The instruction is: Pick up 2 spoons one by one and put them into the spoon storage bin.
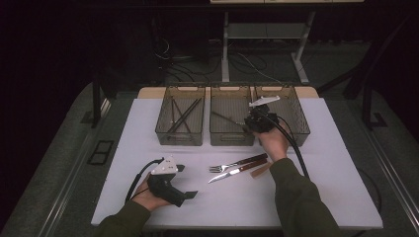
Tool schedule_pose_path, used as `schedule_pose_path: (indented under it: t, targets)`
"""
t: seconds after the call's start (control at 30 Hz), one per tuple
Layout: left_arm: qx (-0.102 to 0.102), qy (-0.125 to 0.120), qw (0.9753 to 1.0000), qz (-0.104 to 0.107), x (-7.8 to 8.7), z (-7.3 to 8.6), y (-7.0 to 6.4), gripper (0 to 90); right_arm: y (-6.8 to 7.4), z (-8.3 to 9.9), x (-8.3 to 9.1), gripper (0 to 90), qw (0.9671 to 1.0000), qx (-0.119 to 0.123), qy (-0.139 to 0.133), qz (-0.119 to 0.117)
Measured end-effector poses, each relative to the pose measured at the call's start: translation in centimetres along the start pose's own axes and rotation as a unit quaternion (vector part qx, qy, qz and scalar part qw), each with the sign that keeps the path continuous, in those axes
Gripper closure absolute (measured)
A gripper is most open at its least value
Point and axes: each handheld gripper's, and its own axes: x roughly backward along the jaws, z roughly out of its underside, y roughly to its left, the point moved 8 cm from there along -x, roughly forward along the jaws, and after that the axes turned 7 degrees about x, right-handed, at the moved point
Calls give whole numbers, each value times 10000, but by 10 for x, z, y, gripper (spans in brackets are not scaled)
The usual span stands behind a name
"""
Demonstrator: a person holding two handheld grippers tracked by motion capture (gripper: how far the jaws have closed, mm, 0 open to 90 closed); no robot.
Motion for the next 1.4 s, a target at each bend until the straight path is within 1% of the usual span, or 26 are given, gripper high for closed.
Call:
schedule_pose_path:
  t: [0.1, 0.13, 0.23, 0.3, 0.33, 0.4, 0.47, 0.6, 0.73, 0.77, 0.83, 1.07, 1.13, 1.23, 1.3, 1.4]
  targets:
    - [-10, 4, 10000, -2, 0, 0, 0, 0, -1, -1, 3, 720, 9999, -11, -99, -78]
    - [-13, 5, 10000, 0, 0, 0, 0, 0, -2, -2, 4, 712, 9998, -52, -129, -107]
    - [-9, 4, 10000, -3, 0, 0, 0, 0, -4, -3, 12, 683, 9993, -91, -275, -247]
    - [-9, 4, 10000, -2, 0, 0, 0, 0, -5, -4, 17, 659, 9983, -133, -397, -396]
    - [-13, 7, 10000, -3, 0, 0, 0, 0, -5, -3, 19, 648, 9980, -141, -398, -477]
    - [-16, 10, 10000, -4, 0, 0, 0, 0, -7, -1, 24, 641, 9978, -90, -438, -493]
    - [-22, 16, 10000, -8, 0, 0, 0, 0, -9, 1, 30, 637, 9973, -111, -487, -534]
    - [-45, 46, 10000, -17, 0, 1, 1, 0, -12, 8, 40, 622, 9967, -69, -557, -589]
    - [-46, 51, 10000, -20, 0, 1, 0, 0, -11, 15, 50, 621, 9960, 47, -590, -674]
    - [-44, 52, 10000, -17, -1, 1, 0, 0, -10, 17, 52, 633, 9958, 86, -587, -694]
    - [-38, 52, 10000, -15, -1, 1, 0, 0, -10, 22, 55, 676, 9959, 197, -547, -692]
    - [-31, 53, 10000, -18, -1, 1, 0, 0, -6, 42, 64, 852, 9944, 430, -356, -900]
    - [-101, 118, 9999, -23, 0, 2, 1, 0, -5, 49, 65, 895, 9939, 480, -286, -948]
    - [-99, 114, 9999, -22, 0, 2, 1, 0, -4, 61, 65, 900, 9934, 529, -84, -1016]
    - [-103, 120, 9999, -25, 0, 2, 1, 0, -4, 69, 63, 900, 9932, 587, 42, -1008]
    - [-114, 136, 9998, -23, 0, 2, 1, 0, -5, 83, 58, 900, 9926, 648, 300, -983]
